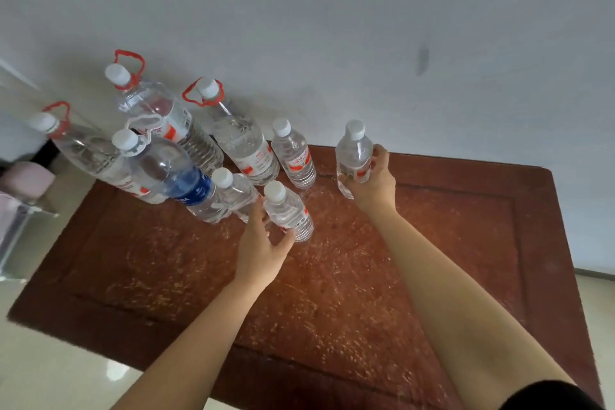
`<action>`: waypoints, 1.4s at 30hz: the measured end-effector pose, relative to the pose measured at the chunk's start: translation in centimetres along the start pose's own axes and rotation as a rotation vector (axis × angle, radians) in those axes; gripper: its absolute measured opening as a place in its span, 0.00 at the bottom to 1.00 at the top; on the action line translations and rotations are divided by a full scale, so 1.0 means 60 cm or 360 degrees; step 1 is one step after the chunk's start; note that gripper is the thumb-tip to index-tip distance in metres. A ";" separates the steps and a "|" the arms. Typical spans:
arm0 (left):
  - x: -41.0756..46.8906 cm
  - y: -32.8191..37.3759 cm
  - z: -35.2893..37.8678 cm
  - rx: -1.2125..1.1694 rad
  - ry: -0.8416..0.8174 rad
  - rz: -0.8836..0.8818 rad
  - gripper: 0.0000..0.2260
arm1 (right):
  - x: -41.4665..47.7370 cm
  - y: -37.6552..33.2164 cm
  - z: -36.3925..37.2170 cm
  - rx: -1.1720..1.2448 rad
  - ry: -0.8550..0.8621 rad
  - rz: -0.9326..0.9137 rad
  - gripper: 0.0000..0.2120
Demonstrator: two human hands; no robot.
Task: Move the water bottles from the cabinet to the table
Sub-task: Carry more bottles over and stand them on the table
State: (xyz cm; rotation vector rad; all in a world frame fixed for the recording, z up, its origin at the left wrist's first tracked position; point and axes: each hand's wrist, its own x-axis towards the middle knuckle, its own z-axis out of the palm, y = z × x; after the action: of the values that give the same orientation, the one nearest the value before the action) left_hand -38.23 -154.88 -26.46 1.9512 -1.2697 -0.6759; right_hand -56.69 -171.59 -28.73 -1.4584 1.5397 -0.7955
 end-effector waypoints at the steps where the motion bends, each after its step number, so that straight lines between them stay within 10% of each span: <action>1: -0.007 0.003 -0.007 0.0040 0.0015 0.0020 0.36 | 0.004 -0.002 -0.002 -0.0009 0.0004 0.0026 0.41; 9: -0.084 0.016 -0.100 0.0353 0.0319 0.0038 0.27 | -0.122 -0.046 0.019 -0.0032 0.0218 0.0040 0.44; 16: -0.202 -0.018 -0.316 0.0834 0.0913 0.0220 0.21 | -0.300 -0.245 0.099 0.0003 0.0225 -0.1313 0.23; 28: -0.847 -0.309 -0.881 0.1566 0.1592 -0.0910 0.34 | -0.933 -0.520 0.603 -0.0298 -0.0705 -0.2328 0.26; 42: -1.402 -0.535 -1.025 0.1277 0.2134 -0.2024 0.33 | -1.605 -0.561 0.998 0.0256 -0.1592 -0.3022 0.35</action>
State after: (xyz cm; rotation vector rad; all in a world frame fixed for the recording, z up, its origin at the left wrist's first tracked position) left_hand -7.21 -51.72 -9.61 2.7957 0.7519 0.7892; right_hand 8.02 -74.28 -10.51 -2.3394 -0.9690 -0.7711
